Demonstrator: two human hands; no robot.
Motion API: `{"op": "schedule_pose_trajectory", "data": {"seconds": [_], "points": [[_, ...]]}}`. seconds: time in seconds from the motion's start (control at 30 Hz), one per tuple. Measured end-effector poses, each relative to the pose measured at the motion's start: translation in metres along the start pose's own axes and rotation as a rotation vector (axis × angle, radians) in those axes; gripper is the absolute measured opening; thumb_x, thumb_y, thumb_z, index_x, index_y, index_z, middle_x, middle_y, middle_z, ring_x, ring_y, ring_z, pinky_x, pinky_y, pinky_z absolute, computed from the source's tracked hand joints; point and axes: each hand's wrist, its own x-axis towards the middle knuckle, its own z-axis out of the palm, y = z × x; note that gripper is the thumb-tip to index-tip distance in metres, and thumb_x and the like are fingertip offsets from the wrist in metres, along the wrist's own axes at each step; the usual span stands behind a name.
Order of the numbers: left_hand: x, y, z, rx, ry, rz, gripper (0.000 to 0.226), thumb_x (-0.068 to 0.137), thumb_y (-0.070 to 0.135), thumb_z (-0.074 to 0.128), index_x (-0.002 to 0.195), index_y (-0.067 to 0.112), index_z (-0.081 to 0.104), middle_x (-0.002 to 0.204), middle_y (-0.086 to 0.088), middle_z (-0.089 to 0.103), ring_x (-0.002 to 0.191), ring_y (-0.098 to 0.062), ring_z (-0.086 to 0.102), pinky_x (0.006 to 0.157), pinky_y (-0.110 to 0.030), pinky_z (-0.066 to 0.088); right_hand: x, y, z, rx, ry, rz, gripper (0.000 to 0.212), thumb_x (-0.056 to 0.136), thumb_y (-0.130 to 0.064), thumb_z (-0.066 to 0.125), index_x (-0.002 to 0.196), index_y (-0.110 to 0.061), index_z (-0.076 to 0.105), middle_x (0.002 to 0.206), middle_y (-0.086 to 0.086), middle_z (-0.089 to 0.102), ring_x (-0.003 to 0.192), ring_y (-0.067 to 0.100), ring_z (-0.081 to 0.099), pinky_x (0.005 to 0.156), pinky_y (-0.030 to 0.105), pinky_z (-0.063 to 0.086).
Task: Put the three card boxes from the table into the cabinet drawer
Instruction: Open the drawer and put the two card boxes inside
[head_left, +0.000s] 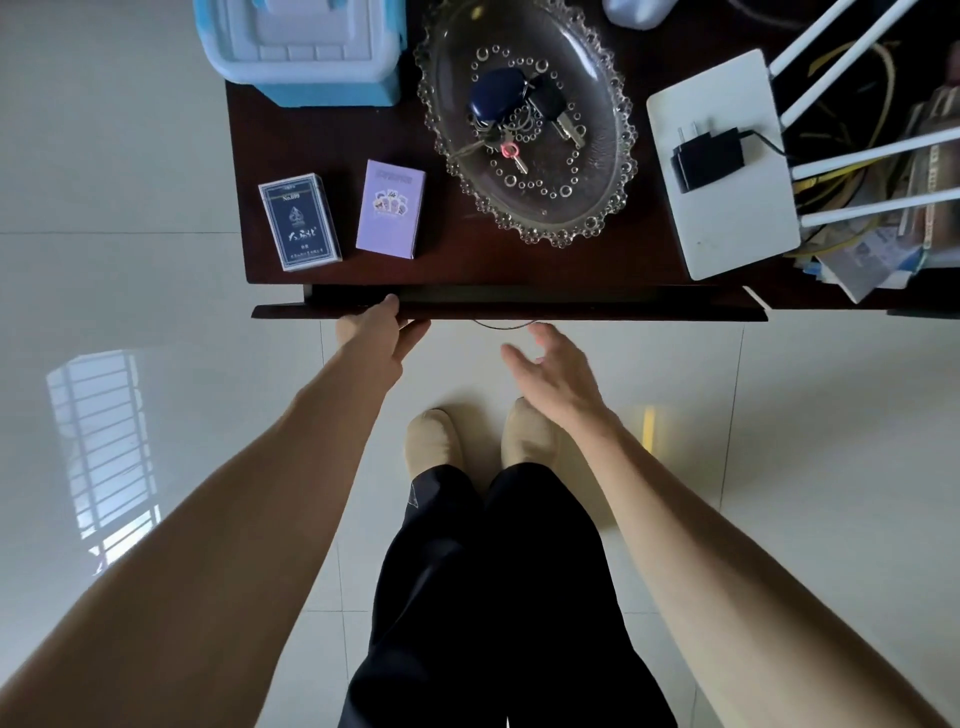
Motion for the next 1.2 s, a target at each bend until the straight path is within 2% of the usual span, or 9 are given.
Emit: {"op": "schedule_pose_trajectory", "data": {"seconds": [0.1,0.13,0.2,0.27,0.33,0.47,0.73,0.87,1.2], "points": [[0.0,0.004,0.003,0.052,0.008,0.008,0.025,0.088,-0.001,0.06,0.114,-0.002,0.056,0.094,-0.019,0.07,0.055,-0.024,0.073,0.067,-0.041,0.063,0.0,0.004,-0.022,0.602,0.158,0.272,0.037,0.092,-0.052,0.058,0.113,-0.022,0.065,0.112,0.003,0.075,0.092,0.014,0.073,0.075,0.031,0.052],[-0.001,0.006,0.003,0.068,0.011,0.011,0.024,0.088,-0.002,0.059,0.112,-0.001,0.055,0.093,-0.02,0.07,0.051,-0.025,0.072,0.065,-0.042,0.063,0.004,0.004,-0.03,0.73,0.168,0.345,0.034,0.093,-0.05,0.058,0.109,-0.021,0.064,0.105,0.004,0.076,0.086,0.013,0.075,0.068,0.029,0.051],[-0.003,0.009,0.004,0.09,0.022,0.017,0.021,0.088,-0.004,0.057,0.109,-0.001,0.054,0.091,-0.02,0.068,0.047,-0.026,0.07,0.061,-0.043,0.063,0.013,0.006,-0.042,0.829,0.164,0.445,0.038,0.095,-0.048,0.056,0.115,-0.016,0.063,0.097,0.004,0.078,0.084,0.015,0.077,0.065,0.027,0.048],[-0.003,0.011,0.003,0.095,0.037,0.027,0.014,0.087,-0.006,0.057,0.098,0.001,0.052,0.092,-0.021,0.067,0.046,-0.028,0.07,0.058,-0.043,0.063,0.021,0.005,-0.048,0.829,0.157,0.505,0.041,0.095,-0.045,0.056,0.118,-0.011,0.062,0.091,0.006,0.079,0.082,0.018,0.078,0.063,0.027,0.045],[-0.002,0.012,0.002,0.1,0.045,0.04,0.014,0.085,-0.007,0.058,0.087,0.004,0.049,0.093,-0.021,0.066,0.047,-0.029,0.07,0.056,-0.042,0.063,0.026,0.003,-0.052,0.822,0.139,0.553,0.038,0.092,-0.04,0.057,0.115,-0.01,0.062,0.082,0.008,0.078,0.071,0.019,0.076,0.056,0.025,0.039],[0.001,0.012,0.0,0.111,0.035,0.052,0.017,0.086,-0.007,0.057,0.083,0.007,0.047,0.091,-0.02,0.065,0.048,-0.029,0.071,0.054,-0.039,0.062,0.028,0.0,-0.057,0.831,0.101,0.593,0.033,0.09,-0.034,0.056,0.109,-0.008,0.06,0.077,0.009,0.074,0.058,0.018,0.065,0.042,0.02,0.031],[-0.002,0.001,-0.009,0.164,0.044,0.043,0.015,0.086,-0.006,0.058,0.083,0.005,0.048,0.086,-0.02,0.066,0.049,-0.028,0.071,0.056,-0.04,0.063,0.017,0.01,-0.054,0.838,0.065,0.632,0.027,0.091,-0.035,0.056,0.099,-0.01,0.06,0.082,0.009,0.073,0.065,0.017,0.067,0.039,0.019,0.032],[-0.005,-0.011,-0.02,0.179,0.065,0.024,0.017,0.086,-0.006,0.059,0.082,0.006,0.048,0.084,-0.021,0.067,0.049,-0.028,0.071,0.055,-0.041,0.063,0.007,0.021,-0.047,0.85,0.045,0.662,0.027,0.093,-0.035,0.056,0.101,-0.01,0.06,0.087,0.01,0.073,0.071,0.017,0.068,0.039,0.017,0.034],[-0.012,-0.047,-0.051,0.239,0.078,-0.022,0.011,0.084,-0.005,0.061,0.08,0.001,0.052,0.082,-0.024,0.068,0.051,-0.032,0.071,0.058,-0.042,0.063,-0.018,0.051,-0.024,0.857,0.031,0.752,0.025,0.091,-0.035,0.057,0.095,-0.009,0.059,0.088,0.01,0.073,0.072,0.019,0.068,0.036,0.018,0.032]]}}
